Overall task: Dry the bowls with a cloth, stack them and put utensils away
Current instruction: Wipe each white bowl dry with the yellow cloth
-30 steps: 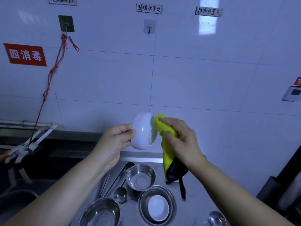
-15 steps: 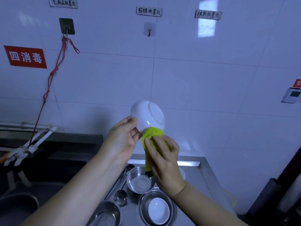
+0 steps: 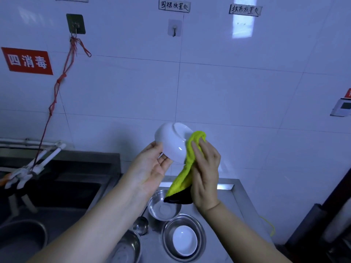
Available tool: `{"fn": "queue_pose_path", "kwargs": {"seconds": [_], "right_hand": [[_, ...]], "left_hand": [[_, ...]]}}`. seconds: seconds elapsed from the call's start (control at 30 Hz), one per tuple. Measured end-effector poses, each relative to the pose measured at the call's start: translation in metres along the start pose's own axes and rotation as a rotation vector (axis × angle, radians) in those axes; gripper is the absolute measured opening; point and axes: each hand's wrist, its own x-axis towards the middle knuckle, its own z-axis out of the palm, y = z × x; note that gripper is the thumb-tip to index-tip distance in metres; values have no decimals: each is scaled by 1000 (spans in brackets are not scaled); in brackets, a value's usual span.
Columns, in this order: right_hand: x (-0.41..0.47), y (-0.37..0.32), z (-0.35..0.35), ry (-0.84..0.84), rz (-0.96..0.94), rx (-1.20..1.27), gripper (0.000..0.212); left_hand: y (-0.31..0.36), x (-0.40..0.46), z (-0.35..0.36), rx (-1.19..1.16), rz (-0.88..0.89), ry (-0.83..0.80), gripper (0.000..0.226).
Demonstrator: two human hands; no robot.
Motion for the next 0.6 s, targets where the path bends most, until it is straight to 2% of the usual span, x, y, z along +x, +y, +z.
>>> {"fn": "queue_pose_path", "kwargs": {"seconds": [0.1, 0.23, 0.33, 0.5, 0.6], "right_hand": [[5, -3, 2, 37, 136, 70, 47], [9, -18, 12, -37, 26, -103, 46], [3, -10, 11, -53, 53, -36, 45], [13, -14, 2, 70, 601, 541, 44], [31, -11, -8, 77, 811, 684, 46]], "left_hand": [[-1, 1, 2, -42, -20, 40, 22], [-6, 4, 4, -127, -61, 34, 21], [-7, 5, 1, -125, -65, 12, 20], [-6, 2, -11, 35, -44, -99, 19], [-5, 4, -22, 191, -38, -175, 19]]}}
